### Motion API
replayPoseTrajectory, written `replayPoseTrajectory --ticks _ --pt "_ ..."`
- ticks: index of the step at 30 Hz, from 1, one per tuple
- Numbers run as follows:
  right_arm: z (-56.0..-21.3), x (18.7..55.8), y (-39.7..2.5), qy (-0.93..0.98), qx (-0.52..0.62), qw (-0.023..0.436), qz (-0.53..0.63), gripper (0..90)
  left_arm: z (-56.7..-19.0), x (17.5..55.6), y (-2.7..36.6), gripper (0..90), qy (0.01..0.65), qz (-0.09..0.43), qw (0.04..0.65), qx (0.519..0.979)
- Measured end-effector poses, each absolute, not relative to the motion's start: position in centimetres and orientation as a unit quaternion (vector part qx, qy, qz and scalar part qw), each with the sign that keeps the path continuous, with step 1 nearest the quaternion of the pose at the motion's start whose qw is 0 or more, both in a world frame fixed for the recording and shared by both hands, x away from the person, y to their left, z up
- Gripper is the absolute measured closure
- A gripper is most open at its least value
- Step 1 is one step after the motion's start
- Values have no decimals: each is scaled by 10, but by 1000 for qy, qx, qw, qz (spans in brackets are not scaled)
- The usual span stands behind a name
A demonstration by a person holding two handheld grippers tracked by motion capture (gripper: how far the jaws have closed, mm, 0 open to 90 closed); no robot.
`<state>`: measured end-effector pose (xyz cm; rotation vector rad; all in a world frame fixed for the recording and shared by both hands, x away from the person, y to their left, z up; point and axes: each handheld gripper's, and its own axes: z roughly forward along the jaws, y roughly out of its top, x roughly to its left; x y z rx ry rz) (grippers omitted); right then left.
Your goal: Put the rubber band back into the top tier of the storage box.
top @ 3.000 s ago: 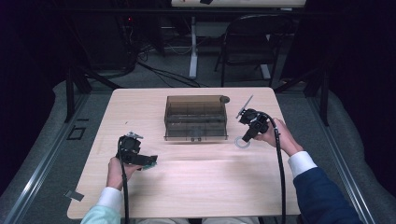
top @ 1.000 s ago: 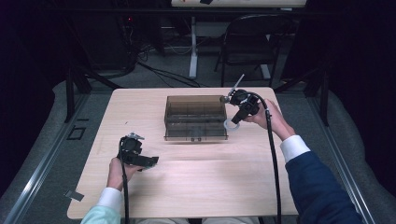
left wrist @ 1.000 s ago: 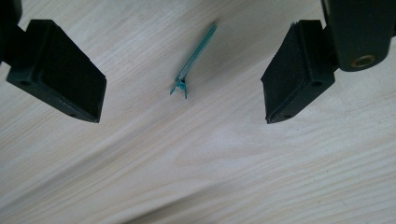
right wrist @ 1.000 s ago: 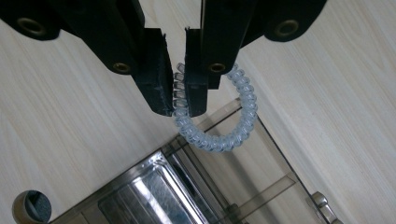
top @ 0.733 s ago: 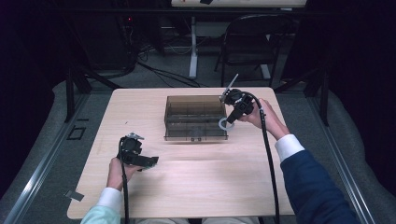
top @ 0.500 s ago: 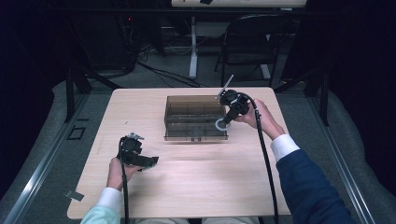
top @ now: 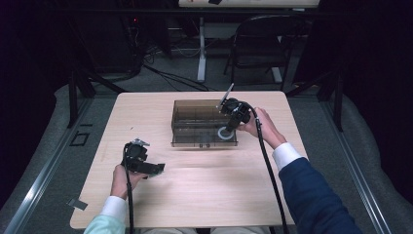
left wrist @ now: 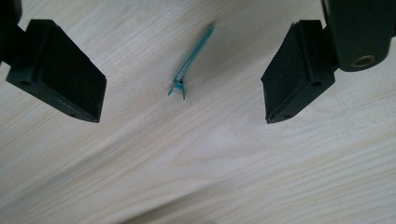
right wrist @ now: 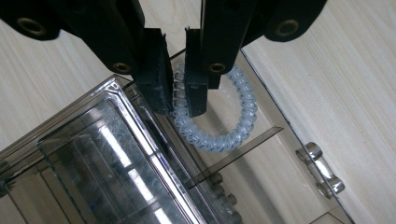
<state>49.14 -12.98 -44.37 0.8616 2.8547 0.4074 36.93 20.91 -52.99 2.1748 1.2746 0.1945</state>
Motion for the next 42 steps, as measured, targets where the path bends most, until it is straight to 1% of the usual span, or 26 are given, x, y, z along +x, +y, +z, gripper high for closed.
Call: replayPoseTrajectory --ticks 12,25,33,42 --pt "-462 493 -128 943 301 61 129 825 -530 369 209 136 480 73 302 820" --pt "-463 493 -128 942 304 61 132 797 -530 369 209 136 480 73 301 821" --pt "-458 488 -132 936 312 63 150 691 -529 369 209 136 477 72 300 823" --pt "-436 476 -145 931 311 82 172 548 -529 370 209 135 478 72 299 823"
